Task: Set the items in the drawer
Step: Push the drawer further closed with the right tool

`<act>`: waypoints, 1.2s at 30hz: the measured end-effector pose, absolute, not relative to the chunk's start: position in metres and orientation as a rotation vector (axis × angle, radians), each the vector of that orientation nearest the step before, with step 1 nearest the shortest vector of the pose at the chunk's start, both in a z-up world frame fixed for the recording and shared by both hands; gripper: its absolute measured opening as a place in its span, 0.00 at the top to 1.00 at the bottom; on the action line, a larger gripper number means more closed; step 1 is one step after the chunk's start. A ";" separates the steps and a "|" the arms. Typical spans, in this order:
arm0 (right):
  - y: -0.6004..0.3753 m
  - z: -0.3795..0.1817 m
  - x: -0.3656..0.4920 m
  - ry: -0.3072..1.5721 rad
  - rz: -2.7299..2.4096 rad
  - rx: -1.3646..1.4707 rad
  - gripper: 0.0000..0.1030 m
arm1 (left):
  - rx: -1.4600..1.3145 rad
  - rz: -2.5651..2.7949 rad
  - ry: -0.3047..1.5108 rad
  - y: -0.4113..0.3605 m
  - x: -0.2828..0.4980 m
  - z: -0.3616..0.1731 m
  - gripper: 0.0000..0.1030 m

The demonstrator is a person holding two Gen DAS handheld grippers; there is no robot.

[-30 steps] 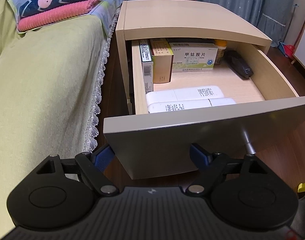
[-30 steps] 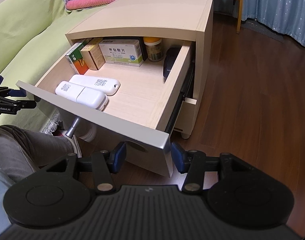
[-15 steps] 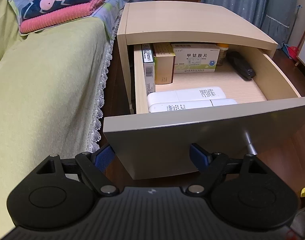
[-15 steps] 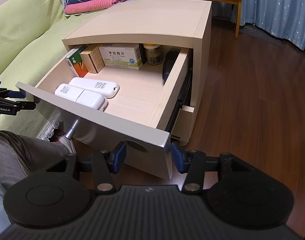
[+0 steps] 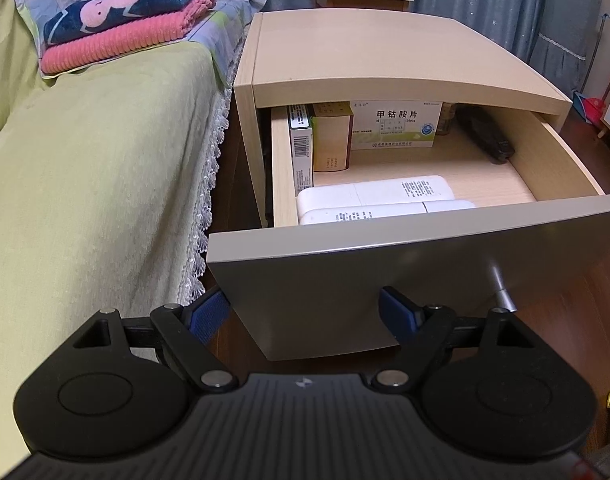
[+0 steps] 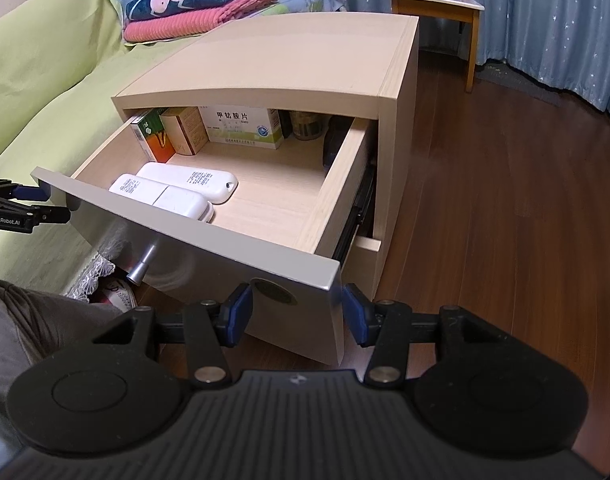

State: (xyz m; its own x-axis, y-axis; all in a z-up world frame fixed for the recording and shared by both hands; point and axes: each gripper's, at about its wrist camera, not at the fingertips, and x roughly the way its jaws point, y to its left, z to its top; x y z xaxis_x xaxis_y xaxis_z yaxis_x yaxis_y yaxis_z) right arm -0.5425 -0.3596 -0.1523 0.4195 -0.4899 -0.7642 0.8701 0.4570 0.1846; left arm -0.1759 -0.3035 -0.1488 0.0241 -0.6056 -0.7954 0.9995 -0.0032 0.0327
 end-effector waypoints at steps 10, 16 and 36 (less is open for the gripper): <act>-0.370 -0.154 -0.540 0.677 -0.950 0.620 0.56 | 0.734 -1.441 0.684 -0.311 -0.178 -0.150 0.20; -0.378 -0.154 -0.539 0.671 -0.957 0.617 0.56 | 0.730 -1.440 0.682 -0.314 -0.181 -0.150 0.20; -0.364 -0.164 -0.527 0.669 -1.000 0.747 0.45 | 0.697 -1.319 0.814 -0.302 -0.186 -0.153 0.19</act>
State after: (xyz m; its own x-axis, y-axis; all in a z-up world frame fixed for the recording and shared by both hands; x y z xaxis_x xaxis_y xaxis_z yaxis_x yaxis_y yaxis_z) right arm -0.5272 -0.3642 -0.1644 0.3897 -0.4867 -0.7819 0.9084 0.3427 0.2394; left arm -0.1857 -0.3020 -0.1535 0.0617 -0.5481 -0.8341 0.9913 0.1307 -0.0125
